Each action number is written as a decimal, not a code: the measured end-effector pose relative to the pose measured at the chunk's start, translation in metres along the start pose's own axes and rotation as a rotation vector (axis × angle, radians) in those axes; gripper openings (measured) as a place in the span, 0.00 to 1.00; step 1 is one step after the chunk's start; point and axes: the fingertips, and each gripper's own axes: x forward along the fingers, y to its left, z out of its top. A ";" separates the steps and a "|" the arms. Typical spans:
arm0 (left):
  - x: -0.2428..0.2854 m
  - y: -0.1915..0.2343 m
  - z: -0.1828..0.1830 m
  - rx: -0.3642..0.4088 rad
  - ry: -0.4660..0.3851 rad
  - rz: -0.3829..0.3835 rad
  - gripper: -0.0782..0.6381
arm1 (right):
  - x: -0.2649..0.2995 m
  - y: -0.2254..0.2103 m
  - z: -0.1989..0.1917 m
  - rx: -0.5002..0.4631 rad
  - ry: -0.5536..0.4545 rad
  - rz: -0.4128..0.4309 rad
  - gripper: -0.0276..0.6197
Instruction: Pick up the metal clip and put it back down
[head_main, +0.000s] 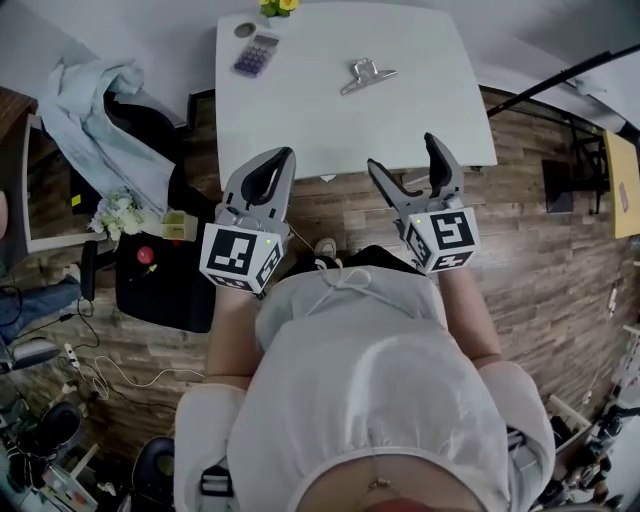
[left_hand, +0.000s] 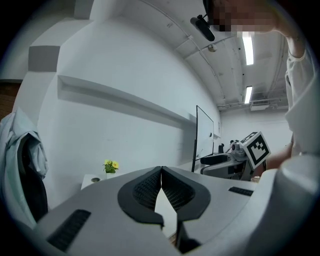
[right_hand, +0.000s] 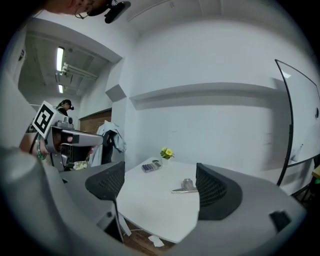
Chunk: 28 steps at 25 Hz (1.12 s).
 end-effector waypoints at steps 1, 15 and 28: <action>0.005 0.004 -0.001 -0.005 0.002 0.000 0.13 | 0.006 -0.004 -0.001 -0.003 0.010 -0.005 0.72; 0.112 0.059 0.000 0.012 0.040 0.069 0.13 | 0.128 -0.081 -0.021 0.015 0.122 0.058 0.72; 0.202 0.107 -0.030 -0.058 0.138 0.122 0.13 | 0.242 -0.118 -0.092 0.060 0.379 0.168 0.72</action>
